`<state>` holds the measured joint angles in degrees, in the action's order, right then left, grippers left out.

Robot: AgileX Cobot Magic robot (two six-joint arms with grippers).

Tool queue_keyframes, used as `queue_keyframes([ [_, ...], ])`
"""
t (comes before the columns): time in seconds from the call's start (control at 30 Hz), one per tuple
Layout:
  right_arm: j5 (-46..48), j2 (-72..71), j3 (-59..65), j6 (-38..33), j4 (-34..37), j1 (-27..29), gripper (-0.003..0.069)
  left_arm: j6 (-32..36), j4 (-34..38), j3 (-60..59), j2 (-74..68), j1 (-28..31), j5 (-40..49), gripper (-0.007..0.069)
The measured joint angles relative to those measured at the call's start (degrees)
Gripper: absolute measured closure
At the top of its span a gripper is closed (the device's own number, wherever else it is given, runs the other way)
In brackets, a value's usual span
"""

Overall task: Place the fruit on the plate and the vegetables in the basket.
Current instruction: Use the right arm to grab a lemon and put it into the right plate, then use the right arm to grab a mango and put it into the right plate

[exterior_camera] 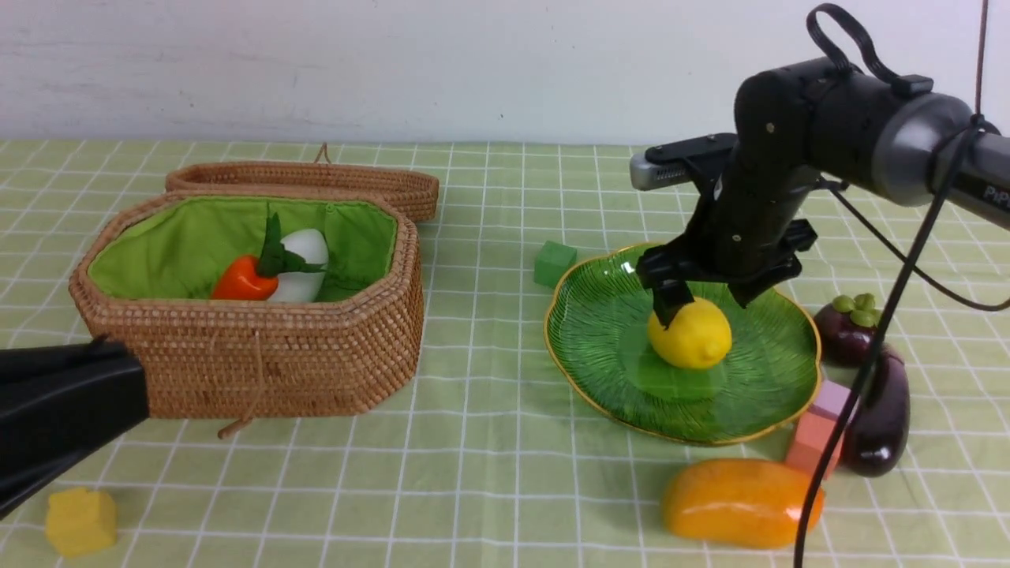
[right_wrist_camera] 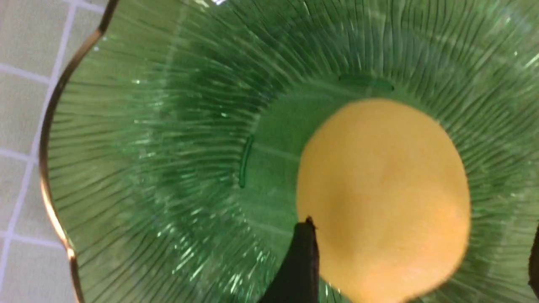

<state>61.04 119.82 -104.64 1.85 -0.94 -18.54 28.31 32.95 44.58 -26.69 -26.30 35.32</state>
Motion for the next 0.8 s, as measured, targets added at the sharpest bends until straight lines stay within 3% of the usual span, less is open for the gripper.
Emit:
queue_keyframes([
  [0.17,7.74,-1.14,-4.09,-4.57,1.77,-0.06,0.0067,0.0,0.0,0.0,0.0,0.0,0.42,0.0606],
  [0.3,8.87,-10.21,0.92,-9.83,5.02,-1.13,0.0247,0.06,0.0,0.0,0.0,0.0,4.52,0.0606],
  [0.43,9.17,-20.32,11.93,-13.68,6.36,-3.45,0.0347,0.06,0.0,0.0,0.0,0.0,9.96,0.0603],
  [0.6,7.09,-30.91,28.47,-25.4,6.85,-6.2,0.0349,0.47,0.0,0.0,0.0,0.0,14.19,0.06],
  [0.73,0.03,-33.76,38.24,-34.48,6.25,-6.42,0.0281,1.61,-0.06,0.0,0.0,0.0,14.58,0.0599],
  [0.8,-6.03,-33.52,43.7,-37.89,4.95,-6.42,0.021,1.77,-0.06,0.0,0.0,0.0,14.64,0.0596],
])
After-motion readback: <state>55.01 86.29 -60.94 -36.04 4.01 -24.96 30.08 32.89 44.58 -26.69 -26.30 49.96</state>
